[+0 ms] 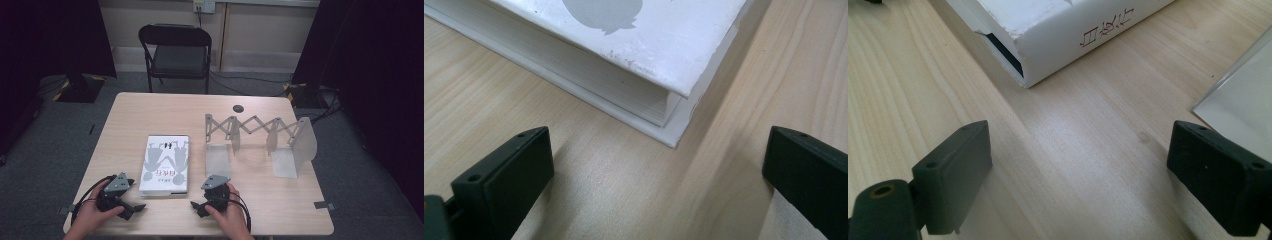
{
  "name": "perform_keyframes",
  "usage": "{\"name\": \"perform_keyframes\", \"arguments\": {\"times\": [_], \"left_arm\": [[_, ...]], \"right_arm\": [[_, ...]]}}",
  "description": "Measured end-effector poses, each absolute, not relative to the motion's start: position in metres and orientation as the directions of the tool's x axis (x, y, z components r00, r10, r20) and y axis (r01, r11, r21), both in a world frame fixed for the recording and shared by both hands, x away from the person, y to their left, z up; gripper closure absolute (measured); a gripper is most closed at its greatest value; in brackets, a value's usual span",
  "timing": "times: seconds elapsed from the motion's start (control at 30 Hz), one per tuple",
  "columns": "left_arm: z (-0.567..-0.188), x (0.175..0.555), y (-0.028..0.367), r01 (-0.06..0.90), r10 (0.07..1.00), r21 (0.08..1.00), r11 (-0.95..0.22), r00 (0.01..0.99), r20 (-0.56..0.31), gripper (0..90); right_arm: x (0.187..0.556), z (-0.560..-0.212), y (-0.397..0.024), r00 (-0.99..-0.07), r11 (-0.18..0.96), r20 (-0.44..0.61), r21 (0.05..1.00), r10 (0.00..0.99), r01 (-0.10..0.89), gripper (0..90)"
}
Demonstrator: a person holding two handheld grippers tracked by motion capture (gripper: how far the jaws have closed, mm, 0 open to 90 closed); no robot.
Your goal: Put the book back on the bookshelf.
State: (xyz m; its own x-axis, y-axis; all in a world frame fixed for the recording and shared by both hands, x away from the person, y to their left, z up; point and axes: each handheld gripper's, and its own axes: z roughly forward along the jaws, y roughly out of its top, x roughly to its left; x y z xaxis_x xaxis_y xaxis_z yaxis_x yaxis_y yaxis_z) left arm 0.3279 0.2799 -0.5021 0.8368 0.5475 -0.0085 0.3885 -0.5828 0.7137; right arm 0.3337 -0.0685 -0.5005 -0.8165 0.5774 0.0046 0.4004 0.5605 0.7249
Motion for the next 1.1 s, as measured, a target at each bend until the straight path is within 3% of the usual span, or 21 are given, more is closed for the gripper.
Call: {"name": "perform_keyframes", "arguments": {"times": [0.4,0.43,0.5,0.83,1.0,1.1], "left_arm": [[-0.500,0.326,0.276,0.423,0.585,0.703,-0.571,0.811,-0.014,0.3],[-0.499,0.327,0.277,0.422,0.584,0.700,-0.576,0.812,-0.010,2.3],[-0.497,0.327,0.277,0.411,0.573,0.716,-0.565,0.820,-0.019,21.8],[-0.492,0.330,0.264,0.412,0.570,0.702,-0.582,0.822,-0.010,30.8],[-0.490,0.331,0.261,0.425,0.584,0.693,-0.582,0.812,-0.007,39.4],[-0.489,0.332,0.262,0.435,0.600,0.700,-0.567,0.800,-0.011,50.3]], "right_arm": [[0.333,-0.501,-0.068,-0.813,0.557,0.005,0.725,0.583,0.404,10.1],[0.333,-0.501,-0.068,-0.812,0.557,0.005,0.725,0.583,0.404,10.1],[0.333,-0.500,-0.068,-0.812,0.557,0.005,0.725,0.583,0.404,10.1],[0.333,-0.500,-0.066,-0.811,0.557,0.004,0.725,0.586,0.406,10.0],[0.333,-0.500,-0.064,-0.811,0.558,0.002,0.725,0.585,0.404,10.0],[0.332,-0.500,-0.060,-0.817,0.561,0.004,0.725,0.577,0.400,10.0]]}}
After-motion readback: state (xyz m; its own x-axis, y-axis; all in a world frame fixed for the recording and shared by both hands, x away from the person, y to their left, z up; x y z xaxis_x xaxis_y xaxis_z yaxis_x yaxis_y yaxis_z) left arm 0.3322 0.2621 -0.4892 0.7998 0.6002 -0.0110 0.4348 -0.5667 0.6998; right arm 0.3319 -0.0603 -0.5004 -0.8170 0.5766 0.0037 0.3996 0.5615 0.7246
